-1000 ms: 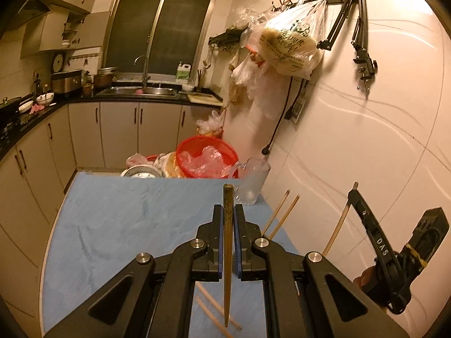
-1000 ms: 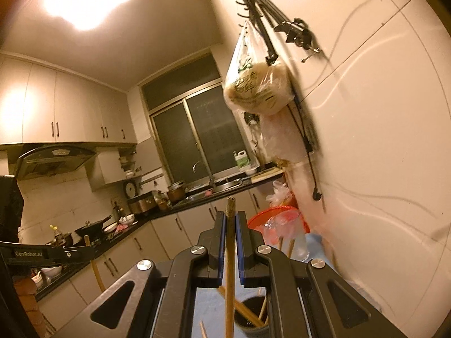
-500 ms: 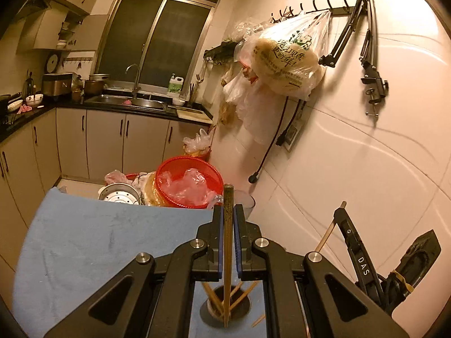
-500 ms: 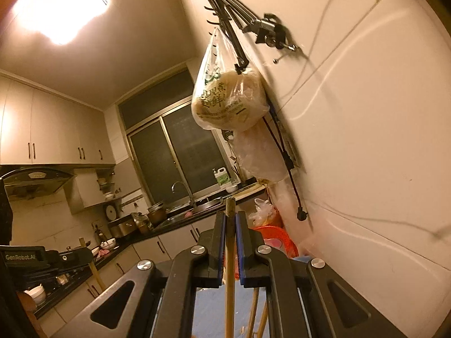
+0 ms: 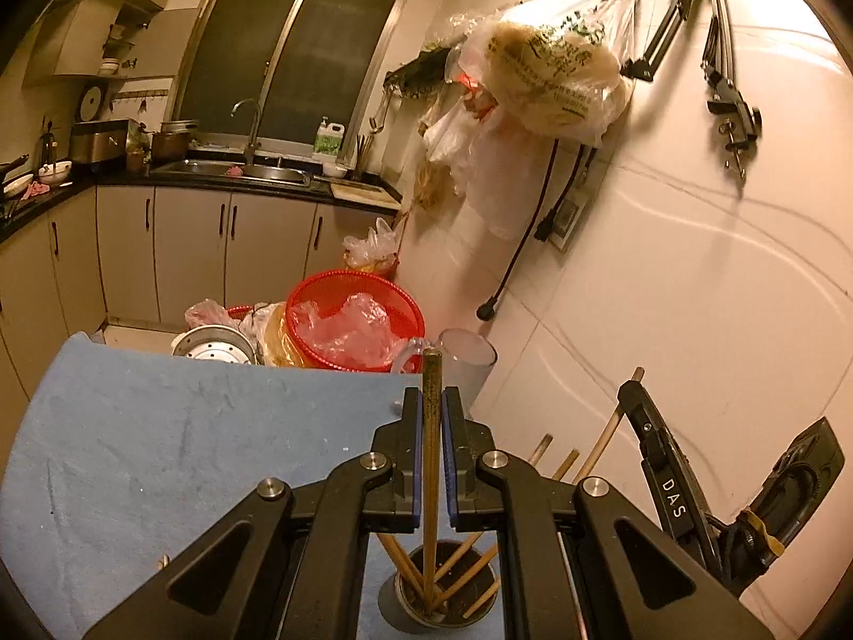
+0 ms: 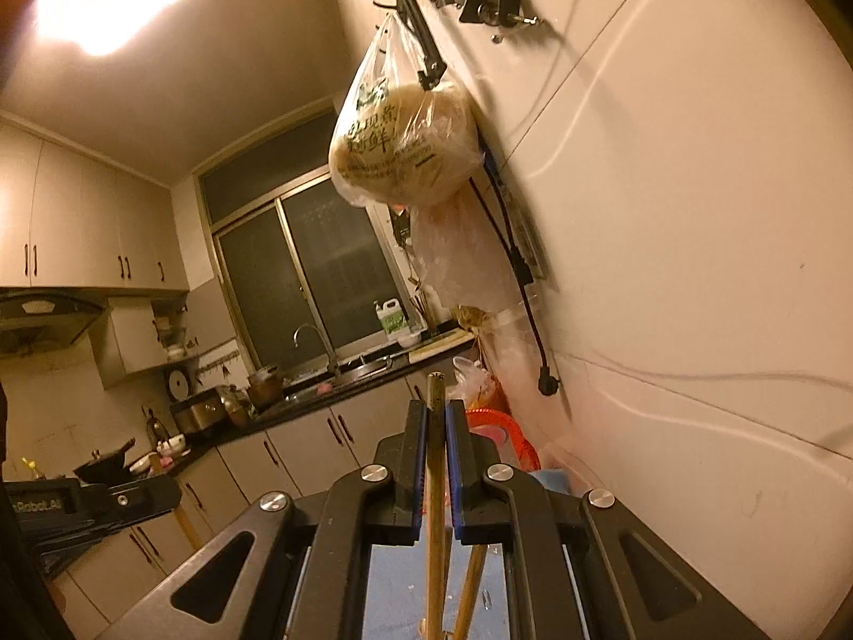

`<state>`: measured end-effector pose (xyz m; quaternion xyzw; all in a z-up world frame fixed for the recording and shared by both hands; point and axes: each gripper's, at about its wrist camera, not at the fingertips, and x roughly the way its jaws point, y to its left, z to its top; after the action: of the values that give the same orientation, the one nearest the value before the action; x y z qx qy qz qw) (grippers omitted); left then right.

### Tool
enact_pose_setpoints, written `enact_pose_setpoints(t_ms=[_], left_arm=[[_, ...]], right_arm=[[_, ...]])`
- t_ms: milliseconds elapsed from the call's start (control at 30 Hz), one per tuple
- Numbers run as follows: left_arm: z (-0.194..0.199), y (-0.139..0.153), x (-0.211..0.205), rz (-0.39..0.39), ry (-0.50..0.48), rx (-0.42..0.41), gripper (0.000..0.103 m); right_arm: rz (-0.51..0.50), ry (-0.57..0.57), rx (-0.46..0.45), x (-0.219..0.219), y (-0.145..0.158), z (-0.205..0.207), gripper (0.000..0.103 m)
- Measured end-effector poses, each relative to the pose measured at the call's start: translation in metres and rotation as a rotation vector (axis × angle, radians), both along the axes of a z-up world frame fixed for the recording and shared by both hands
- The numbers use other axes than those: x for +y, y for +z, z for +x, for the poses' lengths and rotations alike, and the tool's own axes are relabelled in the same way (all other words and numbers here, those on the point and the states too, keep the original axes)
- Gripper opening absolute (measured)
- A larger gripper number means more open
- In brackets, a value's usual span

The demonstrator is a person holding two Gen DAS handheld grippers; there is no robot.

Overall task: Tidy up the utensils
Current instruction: 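Lower both chopsticks into the holder cup and open both grippers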

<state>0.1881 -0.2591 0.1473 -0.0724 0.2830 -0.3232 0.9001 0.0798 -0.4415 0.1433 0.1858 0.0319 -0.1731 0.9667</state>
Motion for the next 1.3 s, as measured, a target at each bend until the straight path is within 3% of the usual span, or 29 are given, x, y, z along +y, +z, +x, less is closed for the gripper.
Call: enact_pose_setpoints(t_ms=[233, 633, 700, 767, 967, 1067, 1167, 1300], left_arm=[[-0.010, -0.011, 0.004, 0.030, -0.009, 0.010, 0.007], [-0.010, -0.027, 0.011, 0.074, -0.020, 0.072, 0.008], [-0.009, -0.026, 0.015, 0.066, -0.024, 0.083, 0.010], [-0.009, -0.023, 0.020, 0.043, -0.032, 0.097, 0.021], [-0.026, -0.013, 0.045, 0.008, -0.031, 0.080, 0.021], [-0.039, -0.011, 0.068, 0.009, -0.014, 0.059, 0.021], [-0.051, -0.017, 0.093, 0.014, 0.011, 0.061, 0.025], [-0.067, -0.044, 0.138, 0.048, 0.072, 0.094, 0.026]], right_arm=[[-0.031, 0.058, 0.043, 0.010, -0.004, -0.016, 0.008], [0.038, 0.167, 0.163, 0.021, -0.019, -0.016, 0.010], [0.046, 0.172, 0.157, 0.021, -0.016, -0.020, 0.011], [0.048, 0.170, 0.144, 0.021, -0.011, -0.026, 0.011], [0.070, 0.180, 0.106, 0.029, 0.007, -0.053, 0.011], [0.090, 0.201, 0.093, 0.038, 0.008, -0.071, 0.015], [0.120, 0.227, 0.110, 0.049, 0.000, -0.084, 0.027], [0.143, 0.295, 0.182, 0.072, -0.022, -0.094, 0.039]])
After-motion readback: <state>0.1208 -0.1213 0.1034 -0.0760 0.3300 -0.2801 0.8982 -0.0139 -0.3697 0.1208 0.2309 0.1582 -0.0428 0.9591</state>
